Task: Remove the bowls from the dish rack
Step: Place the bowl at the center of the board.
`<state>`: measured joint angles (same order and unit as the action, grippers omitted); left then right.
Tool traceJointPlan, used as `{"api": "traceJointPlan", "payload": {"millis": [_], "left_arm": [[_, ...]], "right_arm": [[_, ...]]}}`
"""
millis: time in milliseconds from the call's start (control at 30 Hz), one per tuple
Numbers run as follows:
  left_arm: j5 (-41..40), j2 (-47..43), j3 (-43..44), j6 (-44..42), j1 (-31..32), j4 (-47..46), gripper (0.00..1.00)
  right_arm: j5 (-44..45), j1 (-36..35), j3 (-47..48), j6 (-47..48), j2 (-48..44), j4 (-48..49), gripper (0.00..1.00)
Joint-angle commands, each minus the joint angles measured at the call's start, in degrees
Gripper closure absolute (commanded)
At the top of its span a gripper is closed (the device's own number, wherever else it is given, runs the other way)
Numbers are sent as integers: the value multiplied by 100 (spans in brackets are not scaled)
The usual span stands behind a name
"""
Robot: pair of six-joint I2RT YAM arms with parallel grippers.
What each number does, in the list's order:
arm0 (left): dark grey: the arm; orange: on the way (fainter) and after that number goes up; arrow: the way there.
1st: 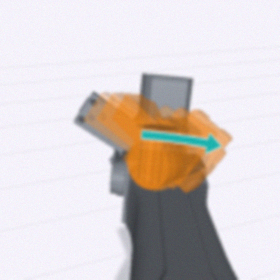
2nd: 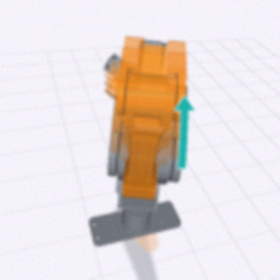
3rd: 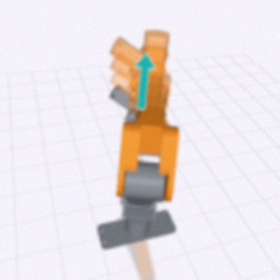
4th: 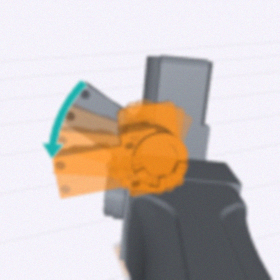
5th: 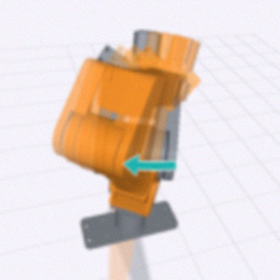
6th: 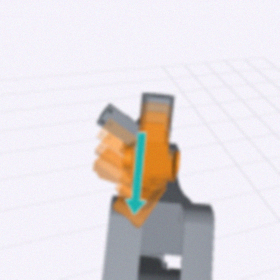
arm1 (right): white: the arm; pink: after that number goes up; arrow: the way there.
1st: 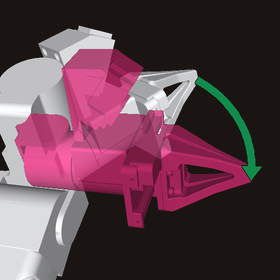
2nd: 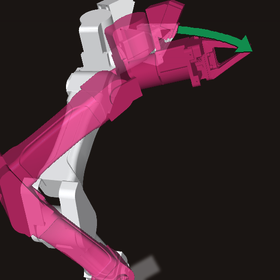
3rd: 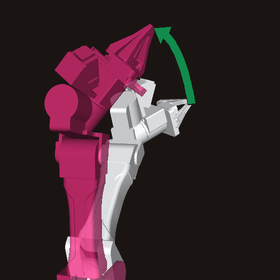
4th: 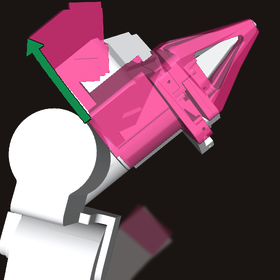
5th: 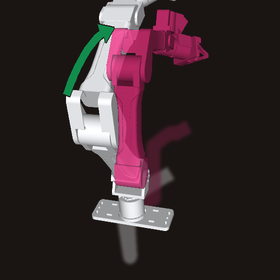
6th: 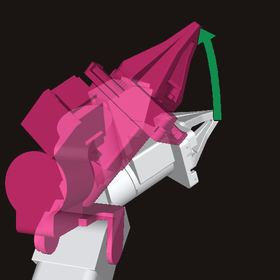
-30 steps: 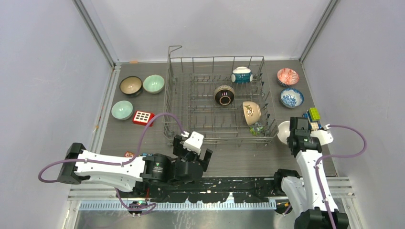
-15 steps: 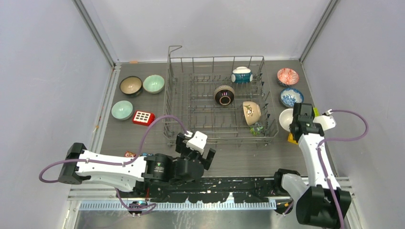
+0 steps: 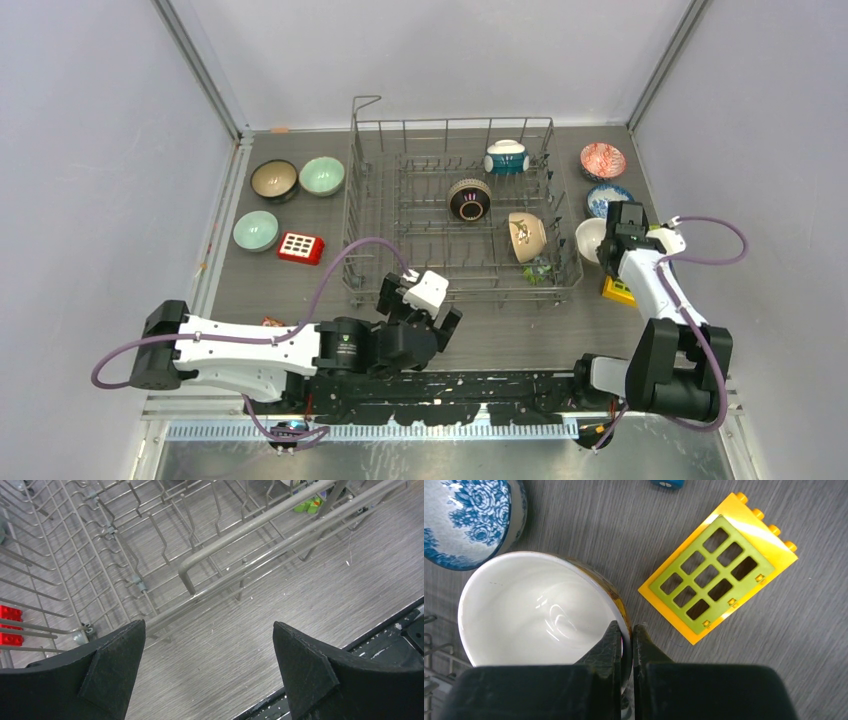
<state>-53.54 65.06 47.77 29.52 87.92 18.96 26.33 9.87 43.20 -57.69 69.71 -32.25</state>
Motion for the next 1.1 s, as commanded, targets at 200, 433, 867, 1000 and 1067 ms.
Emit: {"api": "traceJointPlan", "payload": {"millis": [200,433,867,1000,1067], "left_arm": [[207,118,96,80,-63,-193,0],[273,198,180,192,-64,-30,0],[324,269,350,417,-64,263,0],[305,239,469,357,-64,360,0],[323,219,535,298,-63,389,0]], "right_arm": [[216,184,80,-187,437,547,99],[134,451,-111,-67,445,553,99],[-227,572,-231,77,315,594,61],[-189,577,105,88,-77,169,37],[-139,570,351,85,-253,-178,29]]}}
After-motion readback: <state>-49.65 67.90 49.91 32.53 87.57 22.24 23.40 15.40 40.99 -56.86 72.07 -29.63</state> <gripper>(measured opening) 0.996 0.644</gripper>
